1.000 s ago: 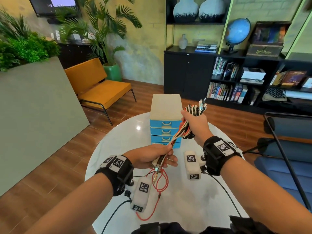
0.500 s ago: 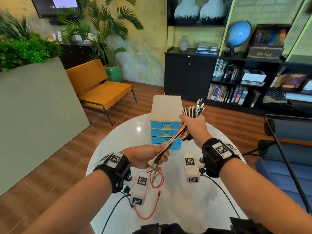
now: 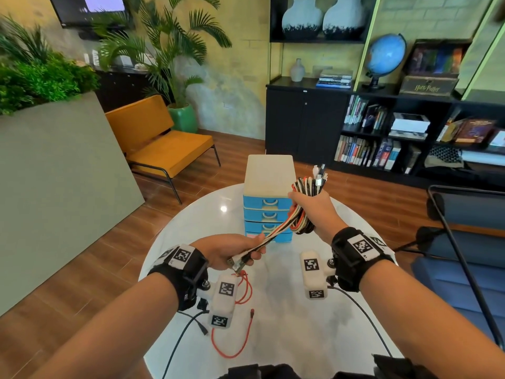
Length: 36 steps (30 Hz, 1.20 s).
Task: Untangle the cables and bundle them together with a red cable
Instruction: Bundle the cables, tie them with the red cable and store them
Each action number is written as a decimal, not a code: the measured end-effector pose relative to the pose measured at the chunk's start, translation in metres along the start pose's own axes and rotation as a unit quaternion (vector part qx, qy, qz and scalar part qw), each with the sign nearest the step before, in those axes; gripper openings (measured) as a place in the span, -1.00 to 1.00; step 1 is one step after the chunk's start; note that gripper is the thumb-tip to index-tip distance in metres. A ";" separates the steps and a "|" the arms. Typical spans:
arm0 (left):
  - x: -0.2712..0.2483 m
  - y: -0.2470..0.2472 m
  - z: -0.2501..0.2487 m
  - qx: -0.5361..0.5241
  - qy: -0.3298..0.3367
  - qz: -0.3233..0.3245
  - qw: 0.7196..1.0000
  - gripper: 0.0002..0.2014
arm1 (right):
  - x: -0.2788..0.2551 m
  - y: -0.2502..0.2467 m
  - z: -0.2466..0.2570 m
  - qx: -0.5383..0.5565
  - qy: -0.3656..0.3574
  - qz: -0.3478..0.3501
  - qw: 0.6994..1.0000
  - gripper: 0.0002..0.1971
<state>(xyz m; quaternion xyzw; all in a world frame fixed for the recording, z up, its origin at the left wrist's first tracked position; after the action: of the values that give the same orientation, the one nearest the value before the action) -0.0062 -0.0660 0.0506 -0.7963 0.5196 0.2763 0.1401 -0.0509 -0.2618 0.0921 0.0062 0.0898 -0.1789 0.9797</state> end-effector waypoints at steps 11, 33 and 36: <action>-0.004 -0.004 -0.026 0.575 0.020 -0.118 0.809 -0.70 | -0.002 0.017 -0.014 -0.204 0.034 0.152 0.966 -0.76; -0.001 0.014 -0.033 0.539 0.139 -0.164 0.815 -0.69 | -0.011 0.026 -0.029 -0.135 0.001 0.226 0.965 -0.59; 0.001 0.015 -0.031 0.511 0.135 -0.168 0.832 -0.63 | -0.011 0.030 -0.028 -0.148 -0.001 0.227 0.963 -0.59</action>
<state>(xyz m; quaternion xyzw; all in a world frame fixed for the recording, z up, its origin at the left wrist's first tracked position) -0.0104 -0.0891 0.0764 -0.7153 0.4587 -0.1667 0.5001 -0.0552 -0.2287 0.0656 -0.1189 0.1106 0.0633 0.9847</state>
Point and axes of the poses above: each hand's wrist, its own x-axis towards the middle knuckle, its own y-axis out of the palm, z = x × y, the point moved 2 cm from there along x, towards the middle knuckle, and after that the axes turned 7 degrees about z, right-handed, at the moved point
